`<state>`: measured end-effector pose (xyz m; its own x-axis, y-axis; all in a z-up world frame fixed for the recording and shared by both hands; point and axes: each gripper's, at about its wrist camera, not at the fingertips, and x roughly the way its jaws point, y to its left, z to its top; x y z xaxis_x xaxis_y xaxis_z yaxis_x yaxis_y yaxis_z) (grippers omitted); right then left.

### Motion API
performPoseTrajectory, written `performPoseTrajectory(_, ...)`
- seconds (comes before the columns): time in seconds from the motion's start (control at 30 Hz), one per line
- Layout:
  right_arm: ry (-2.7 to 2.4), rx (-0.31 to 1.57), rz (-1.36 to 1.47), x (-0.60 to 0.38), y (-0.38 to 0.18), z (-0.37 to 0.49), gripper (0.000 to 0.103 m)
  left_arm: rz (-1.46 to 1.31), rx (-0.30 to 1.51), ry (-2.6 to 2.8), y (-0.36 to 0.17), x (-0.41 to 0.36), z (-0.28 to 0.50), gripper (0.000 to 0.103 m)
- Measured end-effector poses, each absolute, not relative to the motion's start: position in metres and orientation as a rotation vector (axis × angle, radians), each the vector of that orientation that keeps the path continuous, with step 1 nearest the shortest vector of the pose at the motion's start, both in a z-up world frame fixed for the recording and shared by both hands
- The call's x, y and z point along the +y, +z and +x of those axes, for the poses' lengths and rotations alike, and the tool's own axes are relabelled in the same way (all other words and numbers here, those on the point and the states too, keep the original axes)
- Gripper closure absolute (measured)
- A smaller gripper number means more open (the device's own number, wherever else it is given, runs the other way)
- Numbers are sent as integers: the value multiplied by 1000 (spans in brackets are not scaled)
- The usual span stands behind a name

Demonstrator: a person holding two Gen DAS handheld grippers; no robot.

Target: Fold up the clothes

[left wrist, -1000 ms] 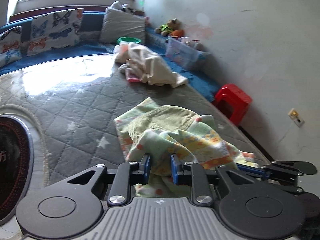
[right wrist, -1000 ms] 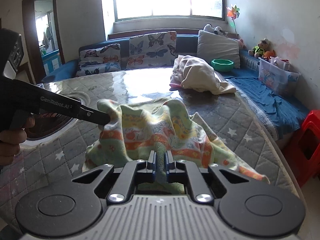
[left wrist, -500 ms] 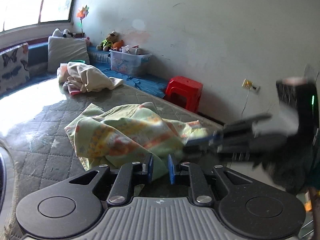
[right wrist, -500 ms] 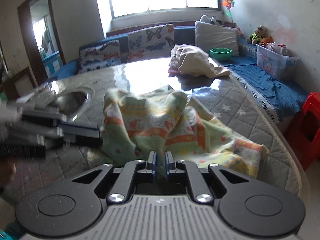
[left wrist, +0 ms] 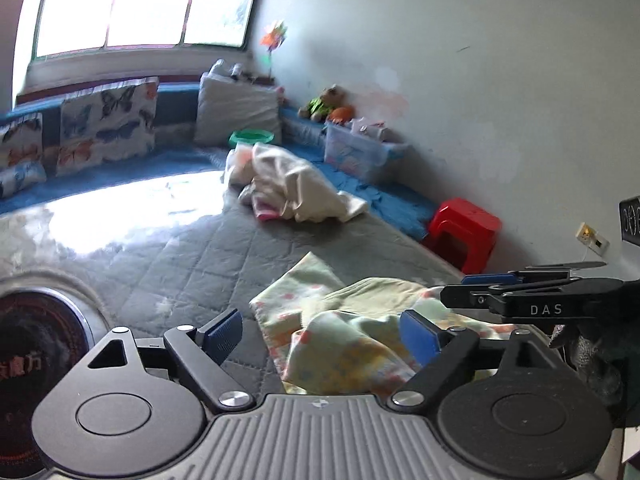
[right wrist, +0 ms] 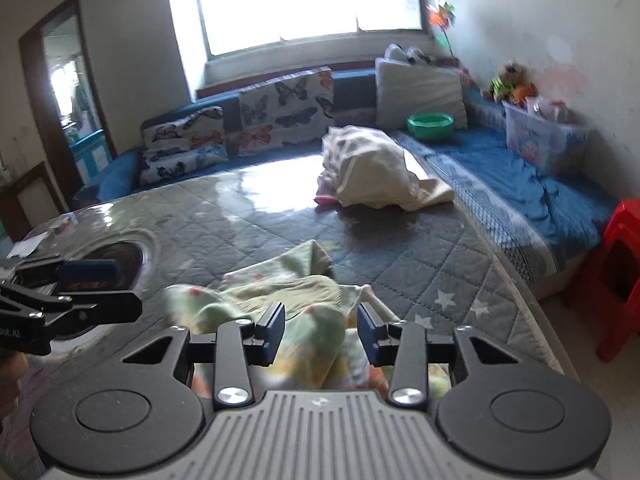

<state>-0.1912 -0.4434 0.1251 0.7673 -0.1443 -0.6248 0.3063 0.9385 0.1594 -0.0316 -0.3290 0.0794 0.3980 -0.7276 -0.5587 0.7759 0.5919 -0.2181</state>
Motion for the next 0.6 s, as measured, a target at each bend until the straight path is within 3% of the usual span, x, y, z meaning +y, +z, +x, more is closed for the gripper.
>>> performPoseTrajectory(0.17, -229, 644, 279, -442, 125, -190, 66, 67, 759, -1004, 60, -343, -15, 22)
performPoseTrajectory(0.23, -220, 638, 285, -441, 126, -191, 82, 73, 772, -1029, 56, -342, -18, 48)
performPoseTrajectory(0.33, -208, 628, 292, -439, 127, -193, 91, 78, 786, -1053, 52, -342, -22, 74)
performPoseTrajectory(0.4, -199, 621, 297, -438, 128, -194, 93, 72, 780, -1056, 53, -340, -25, 83)
performPoseTrajectory(0.6, -154, 545, 287, -425, 151, -212, 94, 68, 692, -1061, 75, -326, -36, 89)
